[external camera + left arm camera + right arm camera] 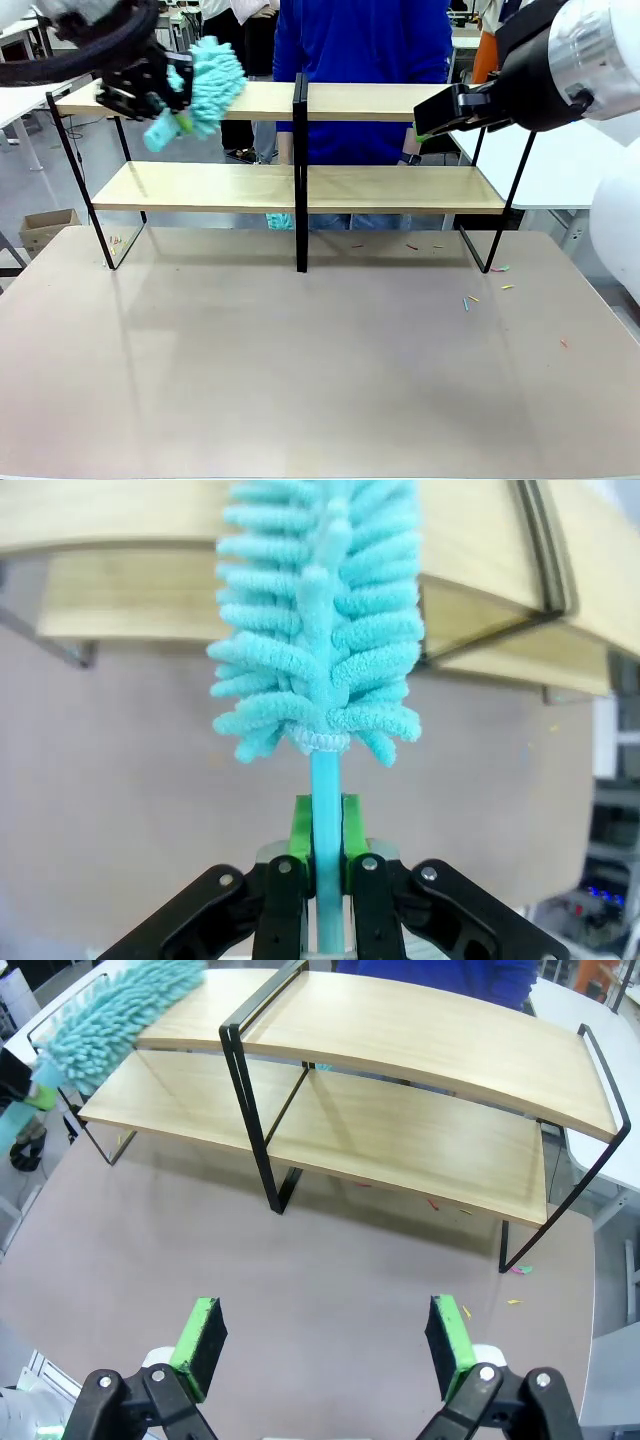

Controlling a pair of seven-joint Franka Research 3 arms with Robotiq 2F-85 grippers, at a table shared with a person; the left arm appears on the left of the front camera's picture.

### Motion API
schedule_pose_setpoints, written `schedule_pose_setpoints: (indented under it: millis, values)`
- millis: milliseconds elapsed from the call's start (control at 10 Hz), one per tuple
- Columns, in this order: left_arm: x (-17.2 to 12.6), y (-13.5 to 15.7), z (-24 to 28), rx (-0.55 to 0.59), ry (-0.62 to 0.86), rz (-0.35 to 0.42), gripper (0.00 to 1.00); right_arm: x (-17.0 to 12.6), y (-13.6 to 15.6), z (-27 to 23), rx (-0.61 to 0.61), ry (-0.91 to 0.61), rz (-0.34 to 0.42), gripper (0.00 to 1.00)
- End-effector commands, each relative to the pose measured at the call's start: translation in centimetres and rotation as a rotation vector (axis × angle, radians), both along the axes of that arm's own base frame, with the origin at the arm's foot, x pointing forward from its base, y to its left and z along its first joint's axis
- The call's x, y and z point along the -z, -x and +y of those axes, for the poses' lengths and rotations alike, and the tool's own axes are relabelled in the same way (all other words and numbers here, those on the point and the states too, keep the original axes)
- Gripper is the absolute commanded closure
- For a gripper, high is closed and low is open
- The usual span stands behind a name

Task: Clean the shelves.
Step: Clean another randomly selected level of the Shelf with the Duster.

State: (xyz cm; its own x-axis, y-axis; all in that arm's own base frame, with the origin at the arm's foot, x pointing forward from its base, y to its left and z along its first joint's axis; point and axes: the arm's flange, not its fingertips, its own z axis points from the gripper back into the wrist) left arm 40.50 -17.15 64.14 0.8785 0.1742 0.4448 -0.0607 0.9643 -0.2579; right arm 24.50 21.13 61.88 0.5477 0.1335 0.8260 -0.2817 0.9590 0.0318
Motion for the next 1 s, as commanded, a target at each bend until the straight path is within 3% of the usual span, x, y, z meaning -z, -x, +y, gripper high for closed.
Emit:
schedule_pose_setpoints:
  millis: [0, 100, 300, 400, 500, 900]
  values:
    - [-0.2, 1.0, 2.3, -0.193, -0.106, 0.084, 0.87, 0.0, -0.1, 0.0, -0.002, -0.006, 0.001, 0.0]
    - [-0.3, 0.7, 4.2, -0.29, -0.139, 0.118, 0.87, 0.0, -0.1, 0.0, -0.002, -0.006, 0.001, 0.0]
    - [-1.4, 1.2, 7.4, -0.532, -0.11, 0.021, 0.87, 0.0, -0.1, 0.0, -0.002, -0.006, 0.001, 0.0]
    - [-1.8, 1.8, 7.4, -0.506, -0.067, -0.057, 0.87, 0.0, -0.1, 0.0, -0.002, -0.006, 0.001, 0.0]
    - [-1.9, 2.1, 7.0, -0.396, -0.041, -0.08, 0.87, 0.0, -0.1, 0.0, -0.002, -0.006, 0.001, 0.0]
    - [-1.8, 2.4, 6.3, -0.277, -0.025, -0.085, 0.87, 0.0, -0.1, 0.0, -0.002, -0.006, 0.001, 0.0]
